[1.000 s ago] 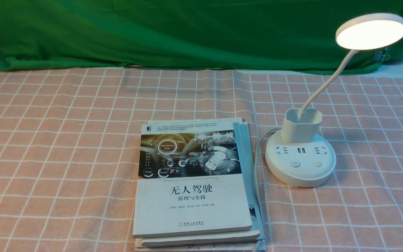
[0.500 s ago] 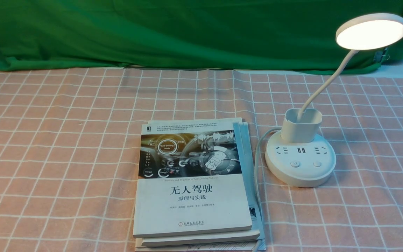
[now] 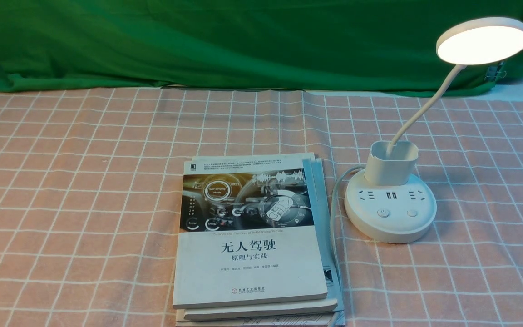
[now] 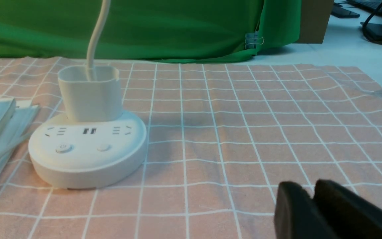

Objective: Turn on the table lamp on the pink coffee tablecloth with your hand.

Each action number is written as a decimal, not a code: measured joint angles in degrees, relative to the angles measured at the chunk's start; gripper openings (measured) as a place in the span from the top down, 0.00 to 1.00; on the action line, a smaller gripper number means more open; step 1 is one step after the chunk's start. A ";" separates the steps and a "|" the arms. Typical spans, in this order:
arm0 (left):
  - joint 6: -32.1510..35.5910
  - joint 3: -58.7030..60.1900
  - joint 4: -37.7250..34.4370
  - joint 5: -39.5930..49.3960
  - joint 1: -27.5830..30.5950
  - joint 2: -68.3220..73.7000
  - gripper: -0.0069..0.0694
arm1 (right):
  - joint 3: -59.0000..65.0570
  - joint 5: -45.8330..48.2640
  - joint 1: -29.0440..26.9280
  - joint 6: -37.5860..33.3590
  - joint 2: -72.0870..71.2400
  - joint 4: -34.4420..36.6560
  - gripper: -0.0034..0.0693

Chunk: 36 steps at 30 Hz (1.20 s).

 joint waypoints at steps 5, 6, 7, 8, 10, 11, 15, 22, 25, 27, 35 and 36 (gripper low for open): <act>0.00 0.00 0.00 0.00 0.00 0.00 0.88 | 0.00 0.00 -0.10 0.00 0.00 -0.05 0.72; 0.00 0.00 0.00 0.00 0.00 0.00 0.88 | 0.00 0.00 -0.10 0.00 0.00 -0.05 0.72; 0.00 0.00 0.00 0.00 0.00 0.00 0.88 | 0.00 0.00 -0.10 0.00 0.00 -0.05 0.71; 0.00 0.00 0.00 0.00 0.00 0.00 0.88 | 0.00 0.00 -0.10 0.00 0.00 -0.05 0.71; 0.00 0.00 0.00 0.00 0.00 0.00 0.88 | 0.00 0.00 -0.16 0.00 0.00 -0.05 0.70; 0.00 0.00 0.00 0.00 0.00 0.00 0.88 | 0.00 0.00 -0.16 0.00 0.00 -0.05 0.70; 0.00 0.00 0.00 0.00 0.00 0.00 0.88 | 0.00 0.00 -0.16 0.00 0.00 -0.05 0.69; 0.00 0.00 0.00 0.00 0.00 0.00 0.88 | 0.00 0.00 -0.16 0.00 0.00 -0.05 0.67; 0.00 0.00 0.00 0.00 0.00 0.00 0.88 | 0.00 0.00 -0.16 0.00 0.00 -0.05 0.66; 0.00 0.00 0.00 0.00 0.00 0.00 0.88 | 0.00 0.00 -0.16 0.00 0.00 -0.05 0.66; 0.00 0.00 0.00 0.00 0.00 0.00 0.88 | 0.00 0.00 -0.16 0.00 0.00 -0.05 0.65; 0.00 0.00 0.00 0.00 0.00 0.00 0.88 | 0.00 0.00 -0.16 0.00 0.00 -0.05 0.65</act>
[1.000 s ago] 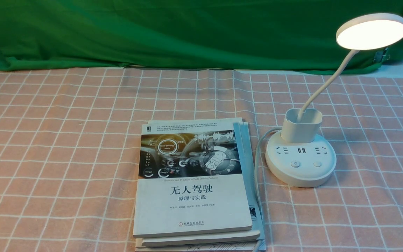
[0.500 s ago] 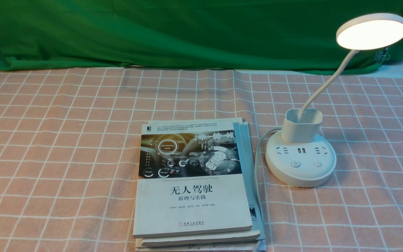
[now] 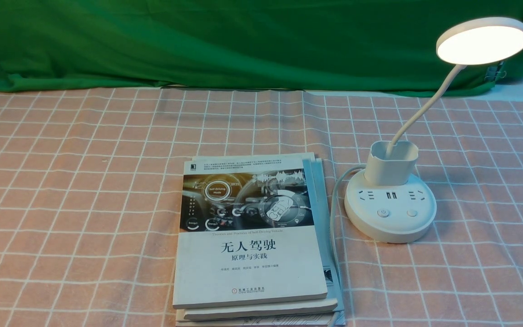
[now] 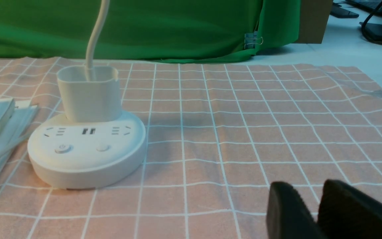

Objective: Turn on the table lamp on the pink coffee tablecloth with your hand.

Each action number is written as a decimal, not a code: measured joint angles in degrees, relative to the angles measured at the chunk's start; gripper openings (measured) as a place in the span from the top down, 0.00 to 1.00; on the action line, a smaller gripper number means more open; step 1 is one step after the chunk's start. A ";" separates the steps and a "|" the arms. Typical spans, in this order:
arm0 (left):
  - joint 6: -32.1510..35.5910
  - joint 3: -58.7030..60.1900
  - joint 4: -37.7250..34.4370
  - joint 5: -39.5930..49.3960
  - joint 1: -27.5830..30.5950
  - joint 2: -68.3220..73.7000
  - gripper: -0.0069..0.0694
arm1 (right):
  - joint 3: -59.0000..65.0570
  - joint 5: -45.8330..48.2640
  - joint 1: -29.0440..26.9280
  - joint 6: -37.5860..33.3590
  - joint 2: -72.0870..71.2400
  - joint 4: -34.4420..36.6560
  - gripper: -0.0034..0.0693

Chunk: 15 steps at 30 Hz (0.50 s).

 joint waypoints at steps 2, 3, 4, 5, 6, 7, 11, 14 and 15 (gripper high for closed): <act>0.00 0.00 0.00 0.00 0.00 0.00 0.88 | 0.00 0.00 0.00 0.00 0.00 0.00 0.64; 0.00 0.00 0.00 0.00 0.00 0.00 0.88 | 0.00 0.00 0.00 0.00 0.00 0.00 0.64; 0.00 0.00 0.00 0.00 0.00 0.00 0.88 | 0.00 0.00 0.00 0.00 0.00 0.00 0.63; 0.00 0.00 0.00 0.00 0.00 0.00 0.88 | 0.00 0.00 0.00 0.00 0.00 0.00 0.63; 0.00 0.00 0.00 0.00 0.00 0.00 0.88 | 0.00 0.00 0.00 0.00 0.00 0.00 0.63; 0.00 0.00 0.00 0.00 0.00 0.00 0.88 | 0.00 0.00 0.00 0.00 0.00 0.00 0.63; 0.00 0.00 0.00 0.00 0.00 0.00 0.88 | 0.00 0.00 0.00 0.00 0.00 0.00 0.63; 0.00 0.00 0.00 0.00 0.00 0.00 0.88 | 0.00 0.00 0.00 0.00 0.00 0.00 0.63; 0.00 0.00 0.00 0.00 0.00 0.00 0.88 | 0.00 0.00 0.00 0.00 0.00 0.00 0.63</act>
